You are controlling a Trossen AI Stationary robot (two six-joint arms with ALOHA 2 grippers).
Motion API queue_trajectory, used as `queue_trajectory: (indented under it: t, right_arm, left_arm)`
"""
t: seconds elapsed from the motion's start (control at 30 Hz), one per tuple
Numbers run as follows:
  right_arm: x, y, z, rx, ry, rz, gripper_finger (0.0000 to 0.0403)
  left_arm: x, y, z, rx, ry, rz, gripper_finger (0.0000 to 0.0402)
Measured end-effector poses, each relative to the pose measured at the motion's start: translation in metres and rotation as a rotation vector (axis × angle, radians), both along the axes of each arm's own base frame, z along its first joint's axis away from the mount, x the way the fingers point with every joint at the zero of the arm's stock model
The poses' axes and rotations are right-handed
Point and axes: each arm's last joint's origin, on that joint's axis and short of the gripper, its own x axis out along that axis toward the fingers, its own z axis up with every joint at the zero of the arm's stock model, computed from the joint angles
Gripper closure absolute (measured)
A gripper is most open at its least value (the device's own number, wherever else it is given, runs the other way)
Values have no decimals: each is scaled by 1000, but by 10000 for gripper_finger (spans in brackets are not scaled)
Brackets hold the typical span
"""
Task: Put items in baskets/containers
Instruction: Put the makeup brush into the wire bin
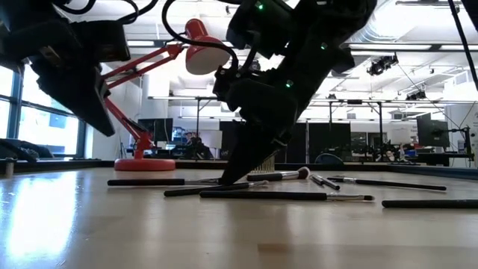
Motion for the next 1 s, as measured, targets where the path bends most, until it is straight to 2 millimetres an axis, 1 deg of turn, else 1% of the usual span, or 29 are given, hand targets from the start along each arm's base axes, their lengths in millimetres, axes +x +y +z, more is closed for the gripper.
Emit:
queue_trajectory:
  t: [0.13, 0.23, 0.33, 0.47, 0.6, 0.7, 0.87, 1.0]
  right_arm:
    - [3, 2, 1, 27, -47, -16, 400]
    - [6, 2, 3, 48, -84, -43, 401]
    - [7, 2, 8, 51, -113, -61, 402]
    - [9, 0, 19, 47, -172, -70, 402]
    - [11, 0, 22, 48, -197, -70, 402]
    - [13, 1, 25, 48, -211, -68, 402]
    - [18, 1, 33, 21, -227, -45, 403]
    - [21, -1, 38, 14, -209, -46, 403]
  left_arm:
    - [1, 2, 1, 48, -26, 39, 400]
    - [1, 2, 1, 67, -28, 33, 389]
    - [1, 2, 1, 77, -26, 19, 367]
    - [1, 2, 1, 99, -23, -7, 327]
    - [1, 2, 1, 98, -16, -25, 295]
    - [6, 7, -4, 56, 20, -28, 281]
    - [15, 20, -16, -55, 122, -30, 277]
    - [32, 26, -15, -149, 161, -50, 277]
